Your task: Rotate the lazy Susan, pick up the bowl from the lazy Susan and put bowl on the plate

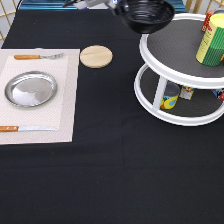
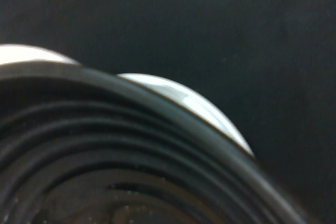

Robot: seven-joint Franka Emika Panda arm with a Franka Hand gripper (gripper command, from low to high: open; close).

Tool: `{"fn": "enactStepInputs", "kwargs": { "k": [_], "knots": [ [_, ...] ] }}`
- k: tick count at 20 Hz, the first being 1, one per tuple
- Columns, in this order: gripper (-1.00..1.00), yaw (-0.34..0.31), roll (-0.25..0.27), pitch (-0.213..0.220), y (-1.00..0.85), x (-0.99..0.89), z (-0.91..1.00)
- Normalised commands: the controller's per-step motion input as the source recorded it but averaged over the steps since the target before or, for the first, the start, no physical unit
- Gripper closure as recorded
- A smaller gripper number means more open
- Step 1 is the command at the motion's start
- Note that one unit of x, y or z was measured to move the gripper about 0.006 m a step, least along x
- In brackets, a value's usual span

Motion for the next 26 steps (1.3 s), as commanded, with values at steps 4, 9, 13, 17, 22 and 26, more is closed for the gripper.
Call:
{"fn": "enactStepInputs", "kwargs": {
  "k": [4,9,13,17,22,26],
  "knots": [
    [1.0,-0.177,-0.001,0.0,-0.55,0.07,0.0],
    [1.0,-0.25,-0.002,0.0,-0.36,0.01,0.0],
    [1.0,-0.328,-0.008,0.0,-0.14,0.0,-0.03],
    [1.0,-0.342,-0.011,0.0,-0.1,0.0,-0.07],
    [1.0,-0.328,-0.018,-0.001,-0.14,0.0,-0.12],
    [1.0,-0.32,-0.017,-0.015,-0.17,0.0,-0.18]
  ]
}}
